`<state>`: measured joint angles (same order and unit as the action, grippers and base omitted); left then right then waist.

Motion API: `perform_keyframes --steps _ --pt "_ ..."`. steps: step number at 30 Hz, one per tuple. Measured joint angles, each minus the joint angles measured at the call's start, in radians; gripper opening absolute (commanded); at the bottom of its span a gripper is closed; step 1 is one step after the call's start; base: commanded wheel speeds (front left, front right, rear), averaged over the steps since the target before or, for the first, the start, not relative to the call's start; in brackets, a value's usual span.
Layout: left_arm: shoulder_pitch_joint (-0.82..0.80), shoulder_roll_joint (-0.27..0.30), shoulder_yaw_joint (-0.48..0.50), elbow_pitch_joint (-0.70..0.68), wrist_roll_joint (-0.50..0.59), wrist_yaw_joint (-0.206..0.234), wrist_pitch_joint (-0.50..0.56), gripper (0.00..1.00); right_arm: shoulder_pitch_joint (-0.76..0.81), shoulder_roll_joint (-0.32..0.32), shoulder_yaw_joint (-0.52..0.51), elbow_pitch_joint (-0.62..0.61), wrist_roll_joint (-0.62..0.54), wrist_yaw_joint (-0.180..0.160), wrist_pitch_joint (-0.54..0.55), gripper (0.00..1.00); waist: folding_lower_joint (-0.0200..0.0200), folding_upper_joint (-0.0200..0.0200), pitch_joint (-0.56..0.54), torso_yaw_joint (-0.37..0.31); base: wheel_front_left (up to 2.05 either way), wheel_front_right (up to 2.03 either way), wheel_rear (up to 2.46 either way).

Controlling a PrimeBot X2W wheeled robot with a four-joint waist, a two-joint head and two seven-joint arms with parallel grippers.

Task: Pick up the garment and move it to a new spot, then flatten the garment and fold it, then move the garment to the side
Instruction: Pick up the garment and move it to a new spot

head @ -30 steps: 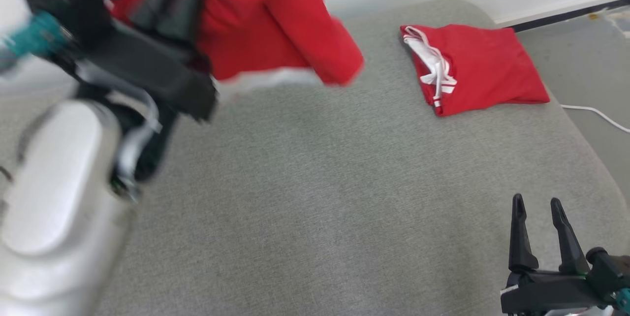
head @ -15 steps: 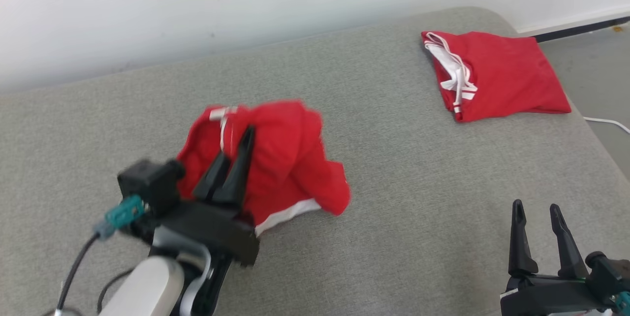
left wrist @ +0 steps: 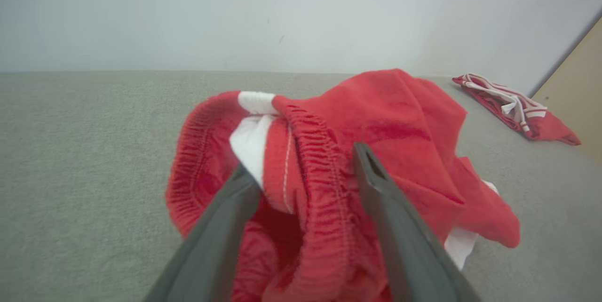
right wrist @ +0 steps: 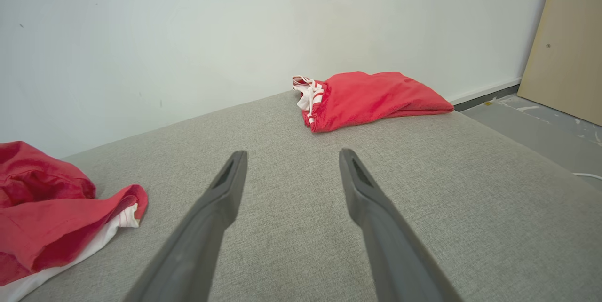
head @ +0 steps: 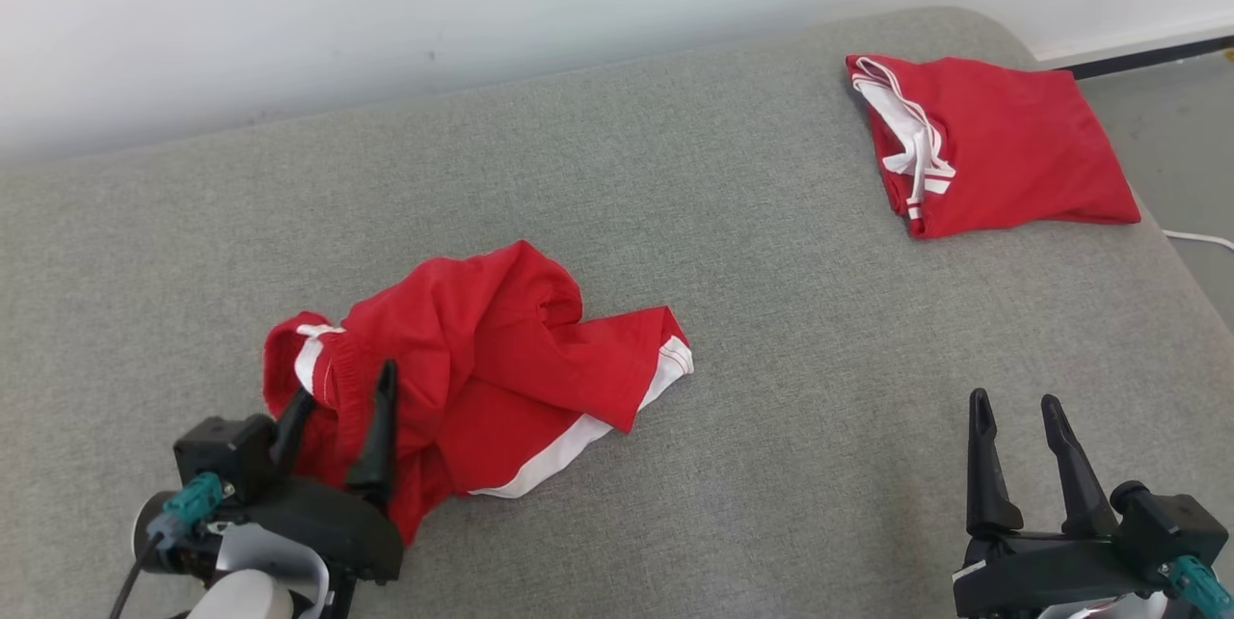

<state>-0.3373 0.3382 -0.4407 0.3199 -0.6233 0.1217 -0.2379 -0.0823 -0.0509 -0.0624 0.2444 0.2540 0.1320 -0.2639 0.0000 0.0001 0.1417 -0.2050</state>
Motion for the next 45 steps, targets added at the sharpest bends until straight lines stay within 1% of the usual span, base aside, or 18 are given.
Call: perform_keyframes --steps 2,5,9,12,16,17,22,24,26,29,37,45 --pt "0.0 -0.012 0.005 0.026 0.009 -0.008 -0.012 1.0 0.003 0.0 0.001 0.002 0.0 0.0 0.0 1.0 0.0 0.0 -0.004 0.006 0.0 0.0 0.0" --pt "0.004 -0.028 0.026 0.025 0.03 -0.023 -0.022 1.0 0.016 0.001 0.002 0.002 -0.002 0.0 0.0 1.0 0.0 0.0 -0.016 0.02 0.0 0.0 0.0" --pt "0.047 -0.054 0.107 -0.059 0.092 -0.035 -0.024 1.0 0.038 0.0 0.002 -0.004 -0.011 0.0 0.0 1.0 0.0 -0.0001 -0.038 0.046 0.0 0.0 0.0" --pt "0.109 -0.074 0.167 -0.119 0.144 -0.04 -0.025 1.0 0.05 0.0 0.016 -0.013 -0.016 0.0 0.0 1.0 0.0 0.0 -0.062 0.066 0.0 0.0 0.0" --pt "0.186 -0.093 0.24 -0.179 0.202 -0.049 -0.025 1.0 0.072 0.001 0.034 -0.026 -0.025 0.0 0.0 1.0 -0.0001 -0.0001 -0.096 0.096 0.0 0.0 0.0" --pt "0.186 -0.093 0.24 -0.179 0.202 -0.049 -0.025 1.0 0.072 0.001 0.034 -0.026 -0.025 0.0 0.0 1.0 -0.0001 -0.0001 -0.096 0.096 0.0 0.0 0.0" --pt "0.273 -0.111 0.323 -0.23 0.26 -0.063 -0.026 1.0 0.087 0.001 0.056 -0.048 -0.034 0.0 0.0 1.0 -0.0001 0.0 -0.13 0.136 0.0 0.0 0.0" --pt "0.307 -0.119 0.356 -0.249 0.278 -0.075 -0.026 1.0 0.093 0.001 0.061 -0.056 -0.038 0.0 0.0 1.0 -0.0001 -0.0001 -0.143 0.149 0.0 0.0 0.0" --pt "0.335 -0.135 0.388 -0.274 0.285 -0.096 -0.026 1.0 0.103 0.0 0.064 -0.063 -0.042 0.0 0.0 1.0 -0.0002 -0.0002 -0.154 0.162 0.0 0.0 0.0" --pt "0.38 -0.149 0.43 -0.291 0.32 -0.11 -0.026 1.0 0.114 -0.002 0.07 -0.073 -0.044 0.0 0.0 1.0 -0.0001 -0.0001 -0.168 0.178 0.0 0.0 0.0" --pt "0.462 -0.193 0.478 -0.317 0.409 -0.158 -0.026 1.0 0.137 -0.008 0.081 -0.092 -0.044 0.0 0.0 1.0 -0.0002 -0.0001 -0.189 0.202 0.0 0.0 0.0" --pt "0.495 -0.242 0.513 -0.328 0.448 -0.199 -0.026 1.0 0.16 -0.007 0.109 -0.091 -0.044 0.0 0.0 1.0 -0.0001 -0.0001 -0.186 0.212 0.0 0.0 0.0"
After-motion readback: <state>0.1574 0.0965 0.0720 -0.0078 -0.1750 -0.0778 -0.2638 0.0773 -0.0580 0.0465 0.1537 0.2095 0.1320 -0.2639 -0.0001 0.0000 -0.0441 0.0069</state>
